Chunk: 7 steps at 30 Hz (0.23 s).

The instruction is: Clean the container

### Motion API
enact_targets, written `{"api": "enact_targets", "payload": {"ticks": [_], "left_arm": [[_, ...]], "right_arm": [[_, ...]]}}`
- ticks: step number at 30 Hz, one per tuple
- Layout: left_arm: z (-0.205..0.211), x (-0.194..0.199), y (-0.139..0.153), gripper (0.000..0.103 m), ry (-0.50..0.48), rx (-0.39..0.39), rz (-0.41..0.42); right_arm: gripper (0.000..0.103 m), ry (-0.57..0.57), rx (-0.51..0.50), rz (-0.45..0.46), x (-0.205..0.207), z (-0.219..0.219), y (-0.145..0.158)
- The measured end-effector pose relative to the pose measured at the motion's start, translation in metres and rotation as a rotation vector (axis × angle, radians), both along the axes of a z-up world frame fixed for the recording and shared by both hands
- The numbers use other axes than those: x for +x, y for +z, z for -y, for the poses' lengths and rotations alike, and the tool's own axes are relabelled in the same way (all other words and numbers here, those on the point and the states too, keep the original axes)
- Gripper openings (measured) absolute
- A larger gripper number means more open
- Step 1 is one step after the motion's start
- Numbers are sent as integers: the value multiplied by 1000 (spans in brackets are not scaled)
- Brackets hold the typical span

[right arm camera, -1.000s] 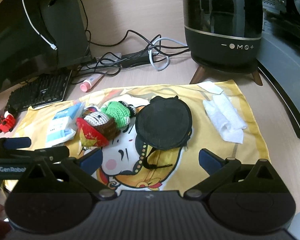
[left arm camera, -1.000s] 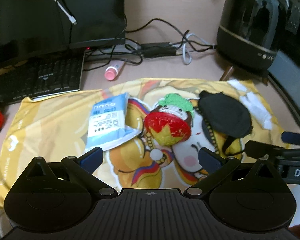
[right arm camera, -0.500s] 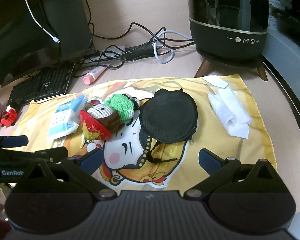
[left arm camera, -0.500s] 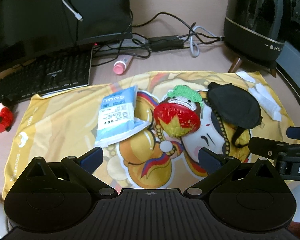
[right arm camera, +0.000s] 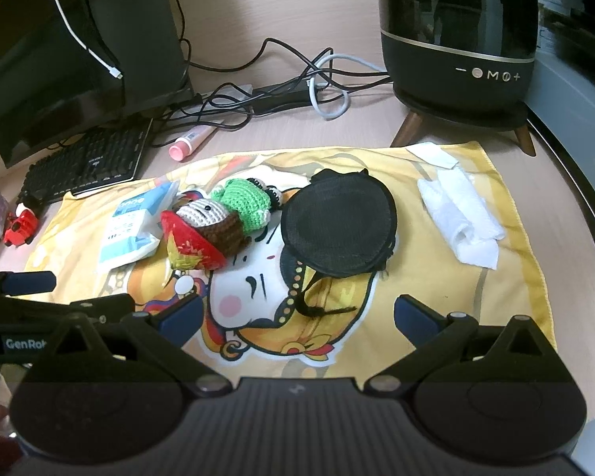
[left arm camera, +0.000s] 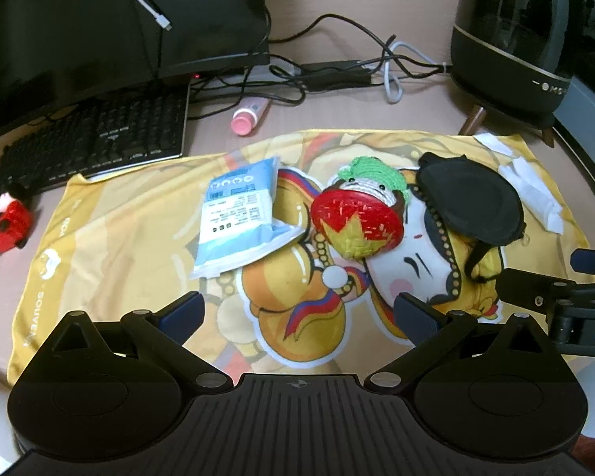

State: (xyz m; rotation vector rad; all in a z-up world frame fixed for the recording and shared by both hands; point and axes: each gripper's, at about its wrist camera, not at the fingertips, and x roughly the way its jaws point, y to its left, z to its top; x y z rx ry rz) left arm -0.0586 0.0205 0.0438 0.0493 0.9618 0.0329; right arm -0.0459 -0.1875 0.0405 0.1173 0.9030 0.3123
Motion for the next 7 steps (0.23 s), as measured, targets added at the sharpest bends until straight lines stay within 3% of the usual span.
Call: {"api": "enact_targets", "payload": {"ticks": [7], "left_arm": [[-4, 0, 1, 103, 5, -22, 8]], "right_arm": [[103, 7, -4, 7, 1, -3, 1]]}}
